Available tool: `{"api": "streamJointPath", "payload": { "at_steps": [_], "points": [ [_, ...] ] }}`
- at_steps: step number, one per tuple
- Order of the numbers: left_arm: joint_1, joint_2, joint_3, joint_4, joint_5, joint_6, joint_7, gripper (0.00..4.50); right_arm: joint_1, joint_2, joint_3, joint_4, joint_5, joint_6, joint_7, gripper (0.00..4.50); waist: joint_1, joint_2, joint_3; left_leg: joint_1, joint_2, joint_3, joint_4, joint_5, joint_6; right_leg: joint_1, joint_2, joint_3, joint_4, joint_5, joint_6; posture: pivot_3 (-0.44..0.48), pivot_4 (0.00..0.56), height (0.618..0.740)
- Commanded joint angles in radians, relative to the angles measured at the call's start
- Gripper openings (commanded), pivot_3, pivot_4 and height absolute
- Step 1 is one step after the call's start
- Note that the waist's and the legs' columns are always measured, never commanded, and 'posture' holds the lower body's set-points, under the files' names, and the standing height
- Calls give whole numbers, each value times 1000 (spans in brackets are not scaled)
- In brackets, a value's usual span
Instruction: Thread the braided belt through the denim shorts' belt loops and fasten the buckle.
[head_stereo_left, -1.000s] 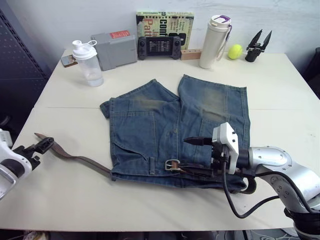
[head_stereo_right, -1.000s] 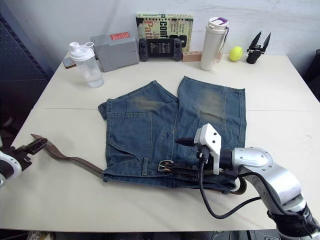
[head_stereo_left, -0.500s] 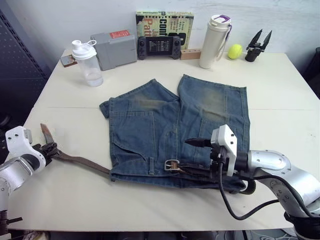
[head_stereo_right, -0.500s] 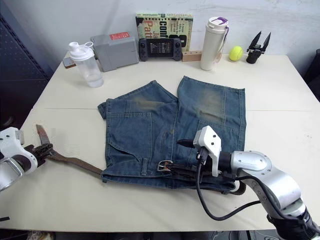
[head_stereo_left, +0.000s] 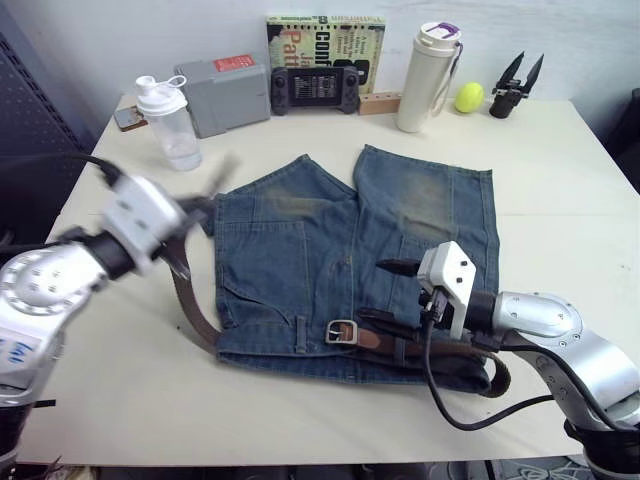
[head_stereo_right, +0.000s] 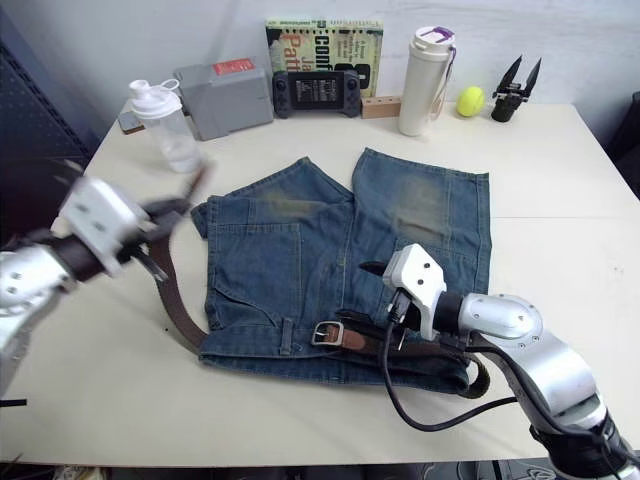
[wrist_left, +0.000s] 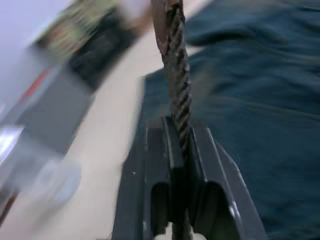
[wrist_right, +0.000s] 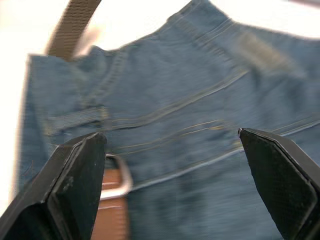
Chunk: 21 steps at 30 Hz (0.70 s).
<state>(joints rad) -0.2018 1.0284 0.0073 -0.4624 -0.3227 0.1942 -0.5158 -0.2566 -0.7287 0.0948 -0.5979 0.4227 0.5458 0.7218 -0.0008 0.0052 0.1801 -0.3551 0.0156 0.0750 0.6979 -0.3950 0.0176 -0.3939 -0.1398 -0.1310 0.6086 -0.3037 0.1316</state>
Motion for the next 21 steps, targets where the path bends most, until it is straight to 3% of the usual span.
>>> {"api": "streamJointPath", "payload": {
  "at_steps": [1, 6, 18, 21],
  "points": [
    [-72, -35, -118, -13, 111, -90, -113, 36, -45, -9, 41, -7, -140, -123, -18, 4500, 0, 0, 0, 0, 1, 4, 0, 0, -1, 0, 1, 0, 1, 0, 0, 0, 150, 731],
    [-178, -112, -266, 52, 291, -206, -208, 36, -64, -20, 127, 10, -373, -335, -35, 4500, 4, 0, 0, 0, 2, 5, 1, 1, -2, 0, 2, 0, 1, 0, 0, 0, 150, 731],
    [-183, -223, -272, 112, 486, -321, -208, 36, -39, 44, 186, -34, -494, -385, -19, 4500, 3, 0, 0, -1, 2, 3, 2, 2, 0, -1, 1, -1, 2, 0, 0, 0, 150, 731],
    [-183, -240, -267, 117, 501, -320, -214, 0, -36, 45, 189, -36, -501, -389, -8, 3624, 7, 0, 0, -2, 1, 3, 2, 2, 0, -1, 1, -1, 2, 0, 0, 0, 150, 731]
  ]
}}
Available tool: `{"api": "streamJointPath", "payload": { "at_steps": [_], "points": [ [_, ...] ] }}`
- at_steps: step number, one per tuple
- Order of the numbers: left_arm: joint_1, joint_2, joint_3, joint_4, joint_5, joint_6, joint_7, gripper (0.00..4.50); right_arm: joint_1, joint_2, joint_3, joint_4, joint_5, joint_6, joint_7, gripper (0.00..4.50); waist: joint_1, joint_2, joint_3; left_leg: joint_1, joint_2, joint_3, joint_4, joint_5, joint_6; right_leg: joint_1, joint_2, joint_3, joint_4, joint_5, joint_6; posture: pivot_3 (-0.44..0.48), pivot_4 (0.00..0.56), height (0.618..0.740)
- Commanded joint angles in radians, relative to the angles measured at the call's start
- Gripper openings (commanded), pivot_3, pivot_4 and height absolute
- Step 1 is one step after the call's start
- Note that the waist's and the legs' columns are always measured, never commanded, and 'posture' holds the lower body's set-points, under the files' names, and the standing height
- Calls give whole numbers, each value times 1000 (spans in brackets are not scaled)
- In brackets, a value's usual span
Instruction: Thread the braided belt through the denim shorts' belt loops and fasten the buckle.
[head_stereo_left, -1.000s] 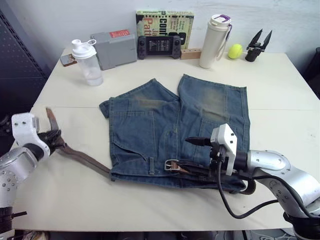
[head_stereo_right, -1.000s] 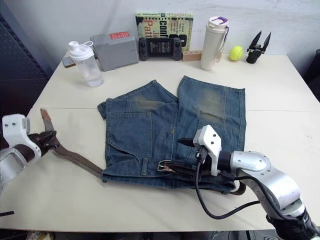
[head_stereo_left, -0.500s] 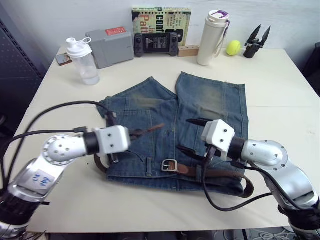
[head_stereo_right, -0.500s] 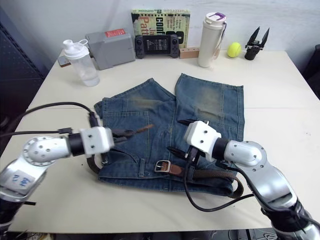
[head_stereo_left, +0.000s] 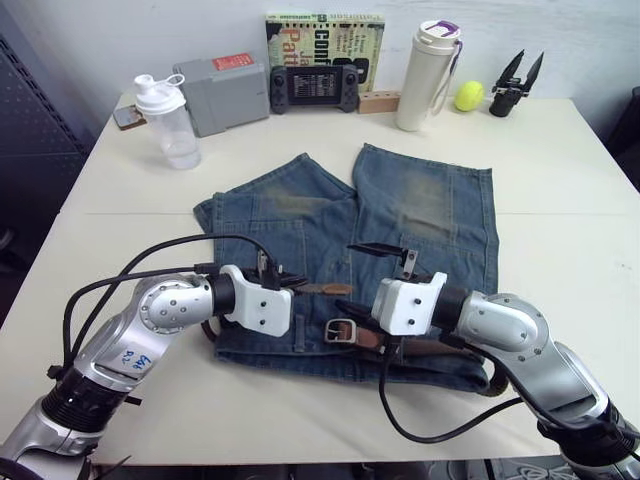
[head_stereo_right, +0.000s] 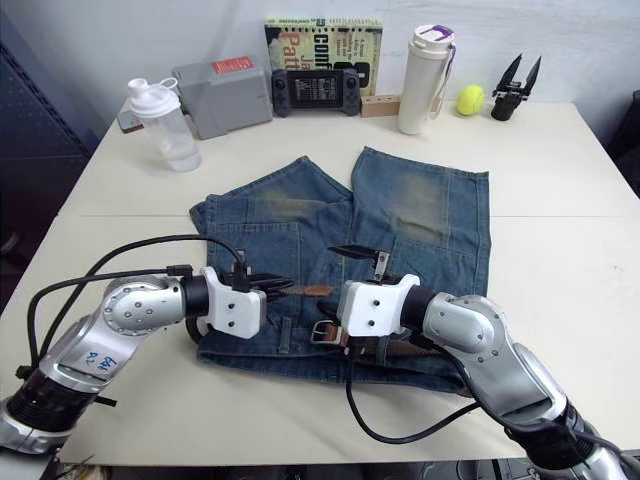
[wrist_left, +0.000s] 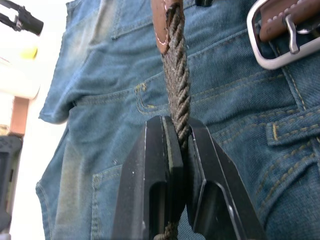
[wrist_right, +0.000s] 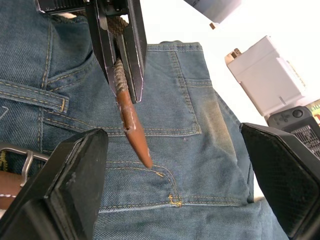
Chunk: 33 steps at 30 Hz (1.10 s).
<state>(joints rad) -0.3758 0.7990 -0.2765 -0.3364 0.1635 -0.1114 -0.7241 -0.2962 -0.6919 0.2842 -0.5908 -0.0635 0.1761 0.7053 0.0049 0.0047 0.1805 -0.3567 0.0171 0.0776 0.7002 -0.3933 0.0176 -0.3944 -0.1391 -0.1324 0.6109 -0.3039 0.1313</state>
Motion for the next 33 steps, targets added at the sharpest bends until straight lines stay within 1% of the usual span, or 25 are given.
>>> {"api": "streamJointPath", "payload": {
  "at_steps": [1, 7, 8, 13, 15, 16, 17, 18, 19, 20, 21, 23, 25, 26, 27, 28, 29, 30, 32, 33],
  "points": [
    [-8, -15, 19, -9, 18, -14, -8, 0, 4, 8, 0, -44, -16, -20, 11, 3173, 1, 0, 0, 0, 0, 0, 0, 0, 0, 0, 0, 0, 0, 0, 0, 0, 150, 731],
    [-16, -49, 23, -9, 28, -15, -8, 0, 11, 20, 16, -52, -22, -8, 31, 291, 1, 0, 0, 0, 0, 0, 0, 0, 0, 0, 0, 0, 0, 0, 0, 0, 150, 731],
    [-16, -53, 25, -9, 29, -17, -9, 0, 13, 21, 17, -52, -24, -8, 34, 106, 1, 0, 0, 0, 0, 0, 0, 0, 0, 0, 0, 0, 0, 0, 0, 0, 150, 731],
    [-17, -81, 43, -3, 33, -19, 1, 0, 7, 28, 12, -49, -21, -7, 43, 106, 1, 0, 0, 0, 0, -1, 1, 0, 0, 0, 0, 0, 1, 0, 0, 0, 150, 731],
    [-6, -95, 61, -8, 14, -7, 6, 886, 4, 32, 11, -45, -22, -5, 46, 0, 1, 0, 0, 0, 0, -3, 1, 0, 0, 0, 0, 0, 1, 0, 0, 0, 150, 731],
    [3, -95, 71, -15, -2, 1, -6, 1202, 3, 33, 9, -41, -24, -5, 46, 0, 1, 0, 0, 0, 0, -4, 1, 0, 0, 0, 0, 0, 1, 0, 0, 0, 150, 731],
    [9, -94, 78, -20, -11, 5, -15, 1634, 2, 35, 8, -38, -26, -5, 47, 0, 0, 0, 0, 0, 0, -5, 1, 0, 0, 0, 0, 0, 1, 0, 0, 0, 150, 731],
    [26, -90, 107, -41, -45, 23, -22, 2004, 0, 35, 4, -30, -32, -10, 46, 0, -1, 0, 0, 0, 0, -7, 1, 0, 0, 0, 0, 0, 1, 0, 0, 0, 150, 731],
    [38, -88, 129, -57, -70, 36, -26, 2497, 0, 35, 1, -25, -36, -14, 46, 0, -2, 0, 0, 0, 0, -8, 1, 0, 0, 0, 0, 0, 1, 0, 0, 0, 150, 731],
    [63, -66, 168, -81, -120, 55, -55, 2924, -2, 33, -6, -14, -43, -20, 43, 0, -5, 0, 0, 0, 0, -9, 1, 0, 0, 0, 0, 0, 1, 0, 0, 0, 150, 731],
    [85, -48, 203, -103, -168, 75, -80, 2924, -3, 30, -10, -4, -49, -25, 40, 0, -7, 0, 0, 0, 0, -9, 1, 0, 0, 0, 0, 0, 1, 0, 0, 0, 150, 731],
    [126, -27, 304, -151, -327, 180, -123, 2924, -4, 26, -16, 13, -61, -40, 36, 0, -7, 0, 0, 0, 0, -9, 1, 0, 0, 0, 0, 0, 2, 0, 0, 0, 150, 731],
    [158, 6, 402, -195, -483, 323, -155, 2924, -2, 26, -20, 24, -67, -53, 33, 0, -7, 0, 0, 0, 1, -10, 1, 0, 0, 0, -1, 0, 2, 0, 0, 0, 150, 731],
    [175, 20, 456, -218, -591, 419, -161, 2924, 0, 28, -20, 30, -71, -61, 31, 0, -7, 0, 0, 0, 1, -10, 2, 0, 0, 0, -1, 0, 2, 0, 0, 0, 150, 731],
    [201, 36, 523, -241, -757, 542, -151, 2924, 0, 32, -17, 37, -79, -73, 25, 0, -7, 0, 0, 0, 2, -11, 2, 0, 0, 1, -1, 0, 2, 0, 0, 0, 150, 731],
    [237, 52, 596, -254, -955, 658, -132, 2924, 2, 38, -12, 47, -91, -90, 15, 0, -6, 0, 0, 0, 5, -12, 2, 0, 0, 1, -1, 0, 2, 0, 0, 0, 150, 731],
    [275, 65, 658, -251, -1128, 758, -114, 2924, 2, 43, -8, 56, -100, -103, 8, 0, -6, 0, 0, 0, 5, -12, 2, 0, 0, 1, -2, 0, 2, 0, 0, 0, 150, 731],
    [320, 82, 708, -241, -1274, 837, -103, 2924, 2, 47, -3, 65, -112, -118, 0, 0, -8, 0, 0, 0, 5, -13, 2, 0, 0, 2, -2, 0, 2, 0, 0, 0, 150, 731],
    [422, 89, 763, -241, -1450, 917, -103, 2924, 3, 56, -1, 82, -128, -151, -15, 0, -9, 0, 0, 1, 5, -14, 2, 0, 0, 2, -3, -1, 3, 0, 0, 0, 150, 731],
    [471, 77, 765, -239, -1572, 944, -45, 2924, 2, 59, 1, 95, -142, -178, -28, 0, -9, 0, 0, 1, 4, -14, 2, 0, 0, 2, -3, -1, 2, 0, 0, 0, 150, 731]
  ]
}}
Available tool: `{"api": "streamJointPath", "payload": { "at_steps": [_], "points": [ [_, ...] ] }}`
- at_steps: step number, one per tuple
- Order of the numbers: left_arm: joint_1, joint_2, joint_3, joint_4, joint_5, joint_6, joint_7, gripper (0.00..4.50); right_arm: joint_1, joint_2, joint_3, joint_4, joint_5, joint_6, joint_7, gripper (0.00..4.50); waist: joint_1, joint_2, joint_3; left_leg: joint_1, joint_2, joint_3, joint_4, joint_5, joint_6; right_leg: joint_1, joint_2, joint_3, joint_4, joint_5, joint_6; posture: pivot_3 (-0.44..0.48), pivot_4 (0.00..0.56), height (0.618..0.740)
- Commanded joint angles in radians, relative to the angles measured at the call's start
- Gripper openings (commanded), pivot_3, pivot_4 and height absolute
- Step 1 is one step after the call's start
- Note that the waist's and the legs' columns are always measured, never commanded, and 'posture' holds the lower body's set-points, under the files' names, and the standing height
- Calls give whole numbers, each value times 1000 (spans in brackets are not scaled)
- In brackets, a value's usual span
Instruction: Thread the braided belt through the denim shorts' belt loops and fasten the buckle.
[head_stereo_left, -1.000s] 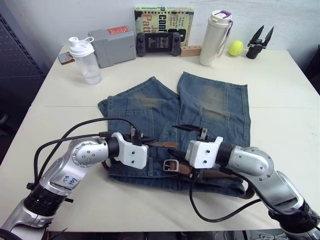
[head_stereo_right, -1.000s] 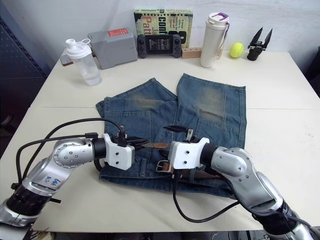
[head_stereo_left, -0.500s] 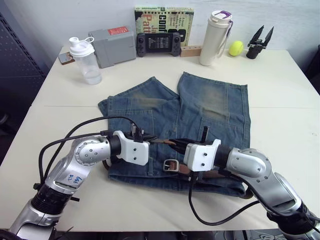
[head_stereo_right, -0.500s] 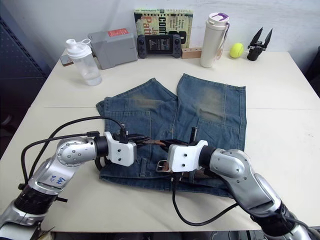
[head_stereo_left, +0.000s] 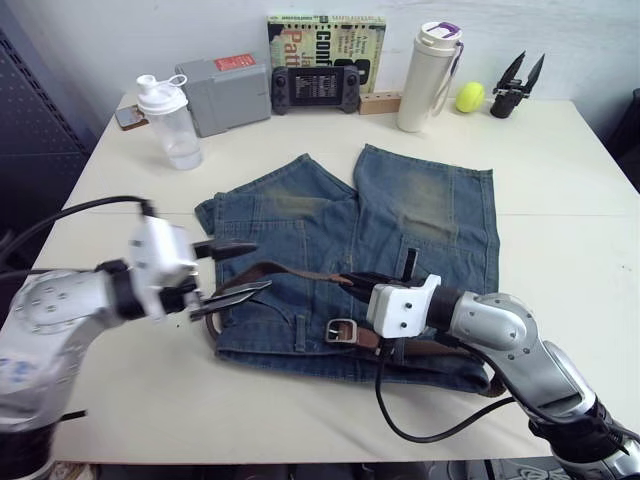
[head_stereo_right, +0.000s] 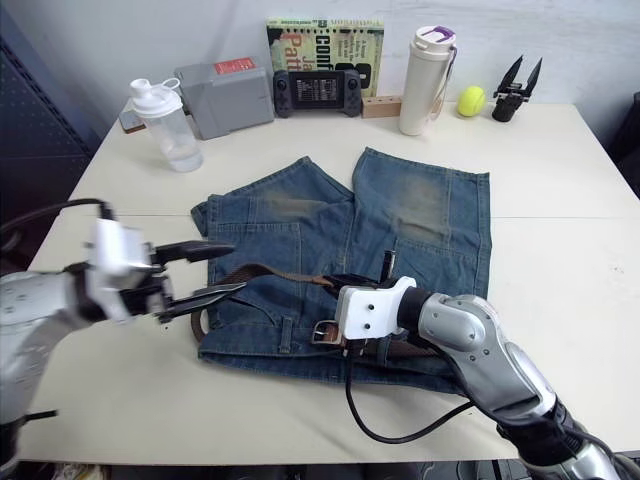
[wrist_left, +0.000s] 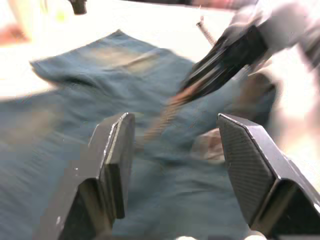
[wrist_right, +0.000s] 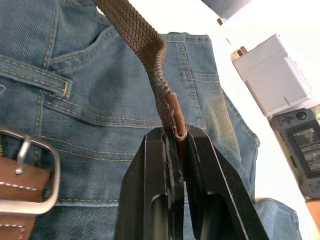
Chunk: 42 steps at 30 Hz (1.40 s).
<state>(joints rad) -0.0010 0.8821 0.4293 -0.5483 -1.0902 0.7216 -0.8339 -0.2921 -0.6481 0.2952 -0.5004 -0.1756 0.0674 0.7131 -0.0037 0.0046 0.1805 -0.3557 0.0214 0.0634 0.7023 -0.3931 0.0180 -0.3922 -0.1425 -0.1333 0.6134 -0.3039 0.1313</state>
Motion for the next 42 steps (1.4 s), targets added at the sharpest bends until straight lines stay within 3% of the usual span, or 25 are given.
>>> {"api": "streamJointPath", "payload": {
  "at_steps": [1, 4, 7, 11, 14, 19, 26, 29, 34, 42],
  "points": [
    [124, -21, 50, -22, -416, 123, 143, 2924, -3, 17, -9, 16, -43, -93, -45, 0, 1, 0, 0, 0, 0, 0, 0, 0, 0, 0, 0, 0, 0, 0, 0, 0, 150, 731],
    [149, -98, -96, -37, -619, 93, 486, 2924, -1, 6, -4, 67, -116, -226, -95, 0, 6, 0, 0, 0, -1, -4, 1, 0, 0, 3, -2, 1, -1, 0, 0, 0, 150, 731],
    [107, -244, -269, -29, -818, -47, 895, 2924, 0, 9, -15, 108, -188, -352, -174, 0, 5, 0, 0, 3, -6, -11, 2, 1, 1, 10, -5, 5, -3, 0, 0, 0, 150, 731],
    [70, -421, -356, -50, -880, -182, 1195, 2924, 13, 1, -28, 143, -254, -467, -241, 0, 0, -2, -1, 5, -7, -16, 3, 1, 2, 14, -3, 7, -2, 0, 0, 0, 150, 731],
    [47, -565, -356, -61, -882, -279, 1369, 2924, 26, -8, -36, 145, -280, -527, -266, 0, 2, -2, -1, 4, -8, -15, 3, 1, 2, 15, -2, 3, -4, 0, 0, 0, 150, 731],
    [10, -630, -332, -71, -882, -293, 1434, 2924, 41, -16, -29, 157, -305, -587, -272, 0, 2, -2, -1, 4, -8, -14, 3, 1, 2, 16, 1, 3, -7, 0, 0, 0, 150, 731],
    [26, -646, -348, -73, -882, -255, 1477, 2924, 36, 1, -45, 168, -298, -588, -268, 0, 3, -2, -1, 4, -7, -14, 3, 1, 2, 17, 3, 4, -11, 0, 0, 0, 150, 731],
    [27, -657, -345, -62, -882, -247, 1483, 2058, 38, 4, -47, 163, -294, -586, -263, 0, 4, -2, -1, 4, -7, -14, 3, 1, 2, 17, 3, 5, -12, 0, 0, 0, 150, 731],
    [12, -667, -343, -40, -882, -232, 1487, 29, 45, 9, -47, 154, -280, -579, -256, 0, 5, -2, -1, 3, -7, -15, 3, 1, 2, 17, 3, 5, -13, 0, 0, 0, 150, 731],
    [-35, -675, -334, 4, -882, -210, 1493, 29, 56, 18, -52, 130, -261, -556, -243, 0, 6, -2, -1, 3, -7, -15, 3, 1, 2, 18, 4, 5, -13, 0, 0, 0, 150, 731]
  ]
}}
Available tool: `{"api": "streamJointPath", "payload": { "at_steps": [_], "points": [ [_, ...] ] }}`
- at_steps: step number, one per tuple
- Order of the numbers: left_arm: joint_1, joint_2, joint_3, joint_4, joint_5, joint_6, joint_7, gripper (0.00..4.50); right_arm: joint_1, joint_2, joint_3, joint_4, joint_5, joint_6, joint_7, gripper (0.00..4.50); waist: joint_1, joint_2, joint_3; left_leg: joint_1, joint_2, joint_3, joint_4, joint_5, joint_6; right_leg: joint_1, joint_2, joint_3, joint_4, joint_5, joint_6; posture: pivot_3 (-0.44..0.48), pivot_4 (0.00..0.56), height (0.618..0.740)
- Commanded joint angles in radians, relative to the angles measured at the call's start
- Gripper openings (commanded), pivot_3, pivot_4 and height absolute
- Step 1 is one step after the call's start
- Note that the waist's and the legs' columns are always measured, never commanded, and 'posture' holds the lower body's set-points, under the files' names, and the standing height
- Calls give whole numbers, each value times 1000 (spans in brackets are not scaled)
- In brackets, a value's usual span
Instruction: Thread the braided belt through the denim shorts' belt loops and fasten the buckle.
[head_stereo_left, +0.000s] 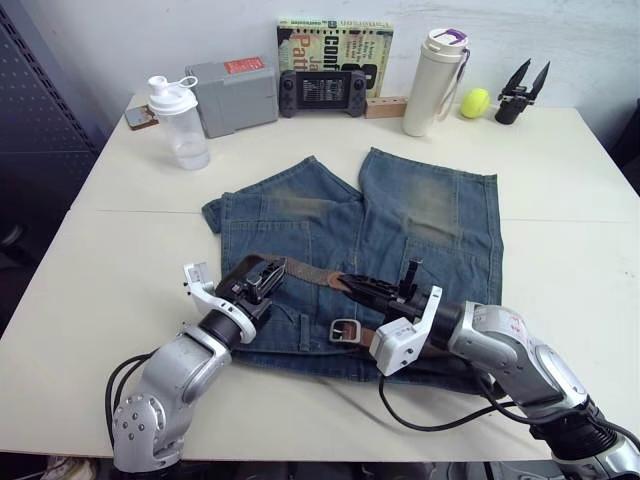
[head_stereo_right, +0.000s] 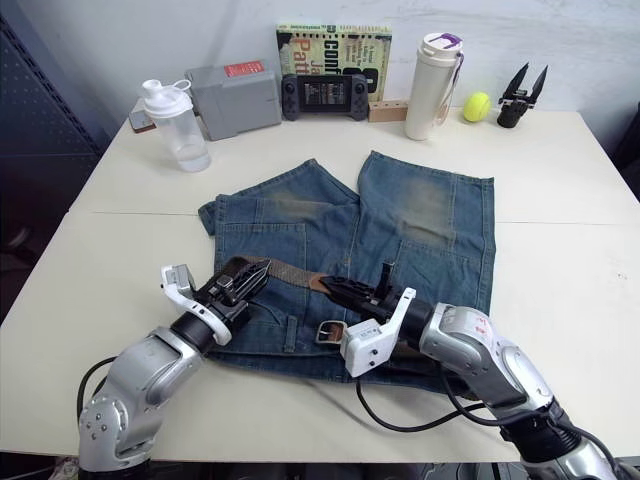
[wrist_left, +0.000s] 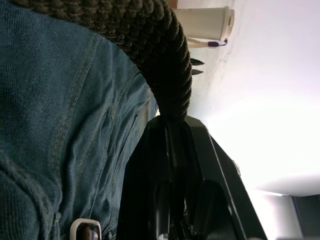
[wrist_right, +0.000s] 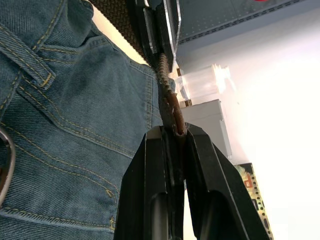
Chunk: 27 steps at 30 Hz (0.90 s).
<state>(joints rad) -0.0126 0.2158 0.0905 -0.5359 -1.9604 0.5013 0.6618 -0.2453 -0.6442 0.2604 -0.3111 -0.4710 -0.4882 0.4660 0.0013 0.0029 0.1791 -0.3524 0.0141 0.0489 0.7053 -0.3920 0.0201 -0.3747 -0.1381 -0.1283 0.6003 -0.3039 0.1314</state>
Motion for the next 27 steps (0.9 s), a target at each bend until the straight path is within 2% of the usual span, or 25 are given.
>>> {"api": "streamJointPath", "payload": {
  "at_steps": [1, 5, 7, 9, 10, 12, 14, 15, 18, 21, 24, 27],
  "points": [
    [-27, -7, 7, -6, -12, 18, -10, 29, 20, 20, -19, -70, 61, 29, 19, 0, 1, 0, 0, 0, 0, 0, 0, 0, 0, 0, 0, 0, 0, 0, 0, 0, 150, 731],
    [-38, 7, 16, 2, -12, 34, -36, 29, 36, 35, -29, -92, 114, 107, 53, 0, 1, 0, 0, 0, 0, 0, 0, 0, 0, 0, 0, 0, 0, 0, 0, 0, 150, 731],
    [-40, 9, 20, 3, -12, 37, -36, 0, 38, 44, -45, -99, 138, 133, 53, 901, 1, 0, 0, 0, 0, 0, 0, 0, 0, 0, 1, 0, 0, 0, 0, 0, 150, 731],
    [-37, 10, 25, 1, -12, 39, -41, 0, 42, 50, -57, -111, 157, 158, 56, 1598, 1, 0, 0, 0, 0, 0, 0, 0, 0, 0, 1, 0, -1, 0, 0, 0, 150, 731],
    [-35, 11, 28, 0, -12, 38, -45, 0, 45, 55, -67, -112, 168, 175, 54, 2220, 1, 0, 0, 0, 0, 0, 0, 0, 0, 0, 1, 0, -1, 0, 0, 0, 150, 731],
    [-30, 11, 34, -4, -12, 38, -50, 0, 49, 65, -86, -113, 192, 206, 49, 2916, 2, 0, 0, 0, 0, 0, 0, 0, 0, 0, 1, 0, -1, 0, 0, 0, 150, 731],
    [-19, 40, 59, -8, -12, 45, -73, 0, 58, 64, -107, -118, 265, 279, 86, 3937, 2, 0, 0, 0, 0, -1, -1, 0, 0, 0, 2, 0, -2, 0, 0, 0, 150, 731],
    [-6, 62, 78, -19, -12, 54, -93, 0, 66, 64, -125, -126, 308, 319, 103, 4289, 2, 0, 0, 0, 0, -1, -1, 0, 0, 0, 2, 0, -2, 0, 0, 0, 150, 731],
    [81, 169, 160, -66, -12, 94, -192, 0, 102, 36, -196, -156, 482, 486, 188, 4405, -1, 1, 0, -1, 1, 0, -2, 0, 0, 0, 2, 1, -2, 0, 0, 0, 150, 731],
    [205, 270, 211, -93, 51, 147, -311, 0, 124, 20, -270, -170, 619, 619, 231, 4405, -3, 3, 2, 0, 1, 0, -3, 0, -1, 0, 3, 1, -4, 0, 0, 0, 150, 731],
    [304, 295, 249, -117, 89, 144, -414, 0, 101, 31, -341, -192, 768, 778, 231, 4405, -1, 6, 3, 0, 1, 1, -4, 0, -1, 0, 3, 2, -4, 0, 0, 0, 150, 731],
    [348, 294, 241, -121, 151, 130, -446, 0, 86, 34, -364, -199, 817, 842, 219, 4405, 4, 6, 3, 0, 1, 0, -4, 0, -1, 0, 3, 3, -4, 0, 0, 0, 150, 731]
  ]
}}
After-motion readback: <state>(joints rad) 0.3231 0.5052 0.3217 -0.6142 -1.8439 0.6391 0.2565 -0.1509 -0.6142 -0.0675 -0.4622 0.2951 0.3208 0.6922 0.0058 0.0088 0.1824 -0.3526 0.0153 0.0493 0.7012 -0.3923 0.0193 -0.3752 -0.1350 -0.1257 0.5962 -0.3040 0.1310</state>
